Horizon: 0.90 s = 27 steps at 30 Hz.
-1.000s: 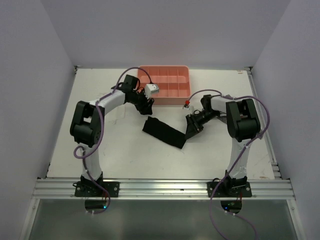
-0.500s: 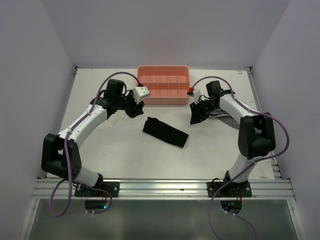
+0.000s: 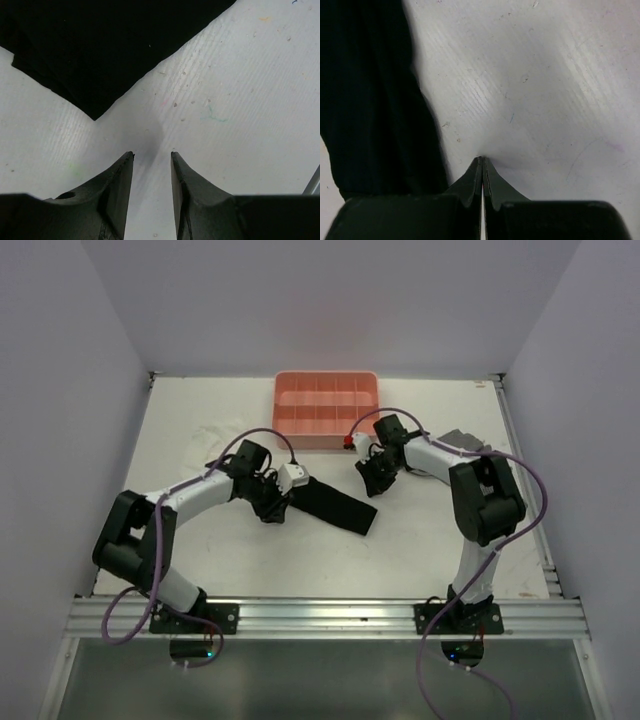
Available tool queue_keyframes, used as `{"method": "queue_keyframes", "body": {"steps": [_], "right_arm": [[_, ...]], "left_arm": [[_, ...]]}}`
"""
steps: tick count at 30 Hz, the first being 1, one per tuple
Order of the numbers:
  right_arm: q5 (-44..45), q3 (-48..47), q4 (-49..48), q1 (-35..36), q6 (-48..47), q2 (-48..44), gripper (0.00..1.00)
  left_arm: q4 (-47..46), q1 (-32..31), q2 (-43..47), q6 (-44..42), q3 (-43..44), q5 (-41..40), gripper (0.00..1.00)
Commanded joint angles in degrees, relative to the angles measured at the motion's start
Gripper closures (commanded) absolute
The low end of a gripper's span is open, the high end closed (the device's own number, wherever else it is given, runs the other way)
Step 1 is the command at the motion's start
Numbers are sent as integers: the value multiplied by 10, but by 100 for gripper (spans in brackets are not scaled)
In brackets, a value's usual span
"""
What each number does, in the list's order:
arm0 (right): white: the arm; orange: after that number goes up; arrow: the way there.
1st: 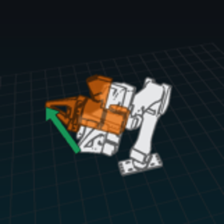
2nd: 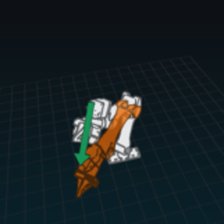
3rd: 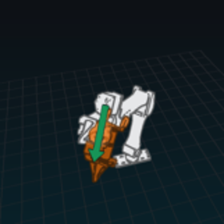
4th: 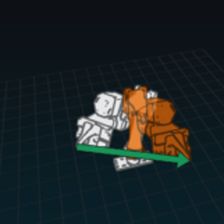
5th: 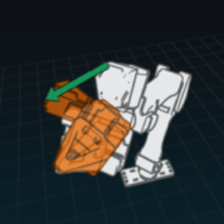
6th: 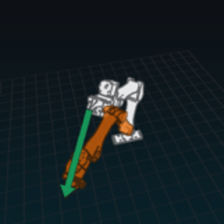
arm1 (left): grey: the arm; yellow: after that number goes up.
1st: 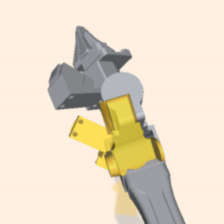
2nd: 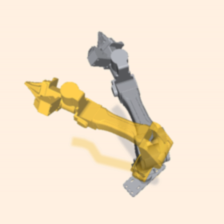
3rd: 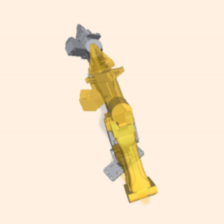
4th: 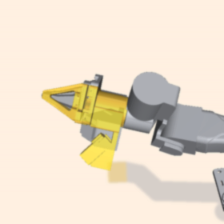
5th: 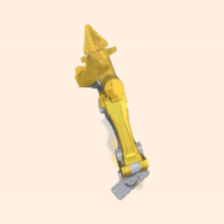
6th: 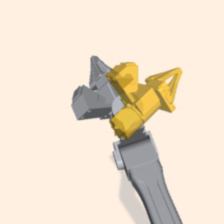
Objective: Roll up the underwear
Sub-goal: Fold the underwear
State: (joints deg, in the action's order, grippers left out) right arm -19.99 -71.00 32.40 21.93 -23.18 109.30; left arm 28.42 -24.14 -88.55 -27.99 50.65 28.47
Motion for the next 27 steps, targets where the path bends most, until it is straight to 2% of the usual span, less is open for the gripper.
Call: {"method": "queue_keyframes", "body": {"steps": [1, 8, 13, 17, 24, 27], "right_arm": [[31, 32, 13, 13, -15, 5, 100], [2, 49, 49, 79, -11, -30, 100], [-25, 26, 64, 128, 44, -27, 100], [-99, 25, 55, 142, 108, -11, 100], [-233, 94, -58, 145, 253, -72, 94], [-255, 112, -63, 146, 264, -112, 92]], "left_arm": [[-33, -4, -32, 36, -4, 4, 61], [-88, 0, -85, 77, 17, 13, 62], [-100, 26, -115, 98, 50, 23, 59], [-109, 58, -132, 107, 73, 30, 57], [-116, 121, -123, 93, 109, 61, 53], [-102, 132, -91, 56, 118, 72, 51]]}}
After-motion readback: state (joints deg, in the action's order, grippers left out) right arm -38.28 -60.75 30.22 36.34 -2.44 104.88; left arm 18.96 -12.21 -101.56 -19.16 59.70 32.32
